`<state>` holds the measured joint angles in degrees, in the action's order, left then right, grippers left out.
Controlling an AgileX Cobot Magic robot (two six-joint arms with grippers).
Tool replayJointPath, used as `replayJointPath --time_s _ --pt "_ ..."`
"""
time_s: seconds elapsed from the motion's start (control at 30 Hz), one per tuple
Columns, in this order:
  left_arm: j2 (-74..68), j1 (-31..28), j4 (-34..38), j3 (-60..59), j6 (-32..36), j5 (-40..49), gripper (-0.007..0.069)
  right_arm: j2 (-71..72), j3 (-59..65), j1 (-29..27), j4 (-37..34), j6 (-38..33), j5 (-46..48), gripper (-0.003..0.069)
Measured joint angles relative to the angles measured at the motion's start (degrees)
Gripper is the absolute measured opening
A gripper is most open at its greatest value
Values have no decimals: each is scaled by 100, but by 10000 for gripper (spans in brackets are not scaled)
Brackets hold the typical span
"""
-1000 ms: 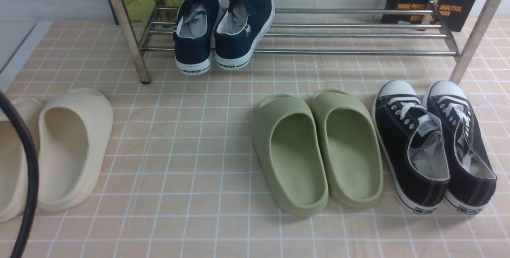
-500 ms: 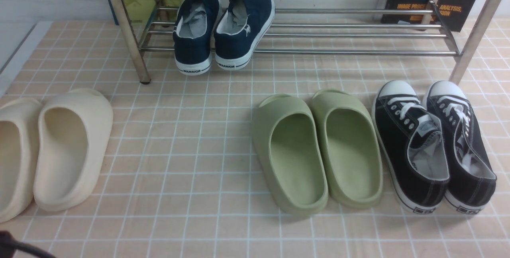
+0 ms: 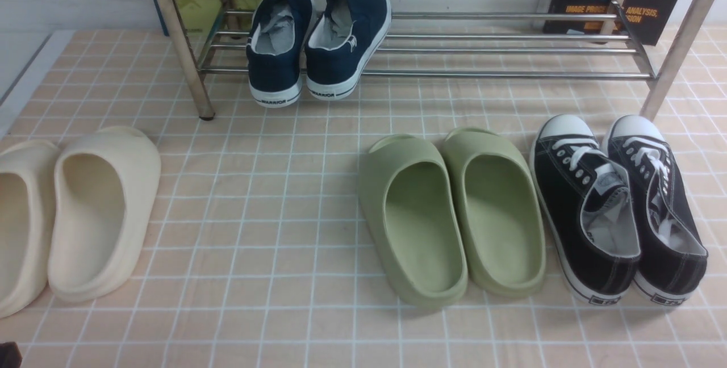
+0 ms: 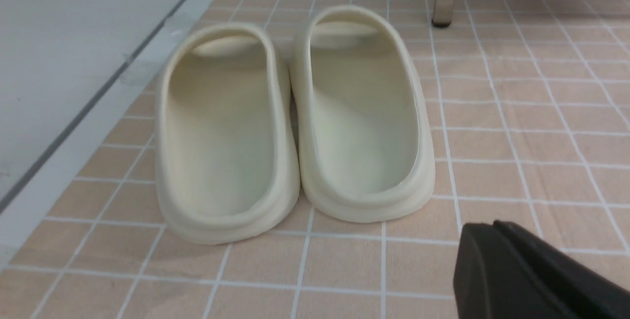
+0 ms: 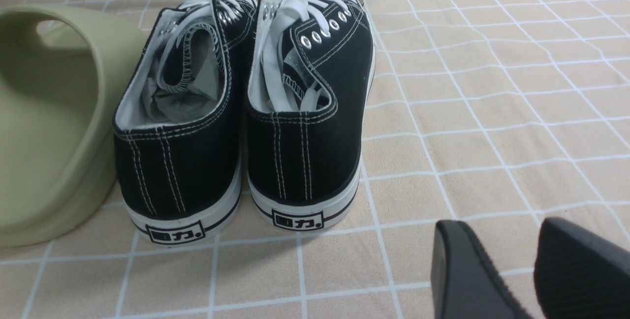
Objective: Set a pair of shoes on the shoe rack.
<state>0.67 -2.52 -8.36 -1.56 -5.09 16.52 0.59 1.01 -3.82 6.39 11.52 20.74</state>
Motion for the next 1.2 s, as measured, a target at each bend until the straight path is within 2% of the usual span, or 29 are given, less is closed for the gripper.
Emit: replayJointPath --time_s 0.27,1.2 --pt "0 0 -24 4 0 388 18 0 0 0 0 0 0 238" --pt "0 0 9 10 0 424 41 0 0 0 0 0 0 238"
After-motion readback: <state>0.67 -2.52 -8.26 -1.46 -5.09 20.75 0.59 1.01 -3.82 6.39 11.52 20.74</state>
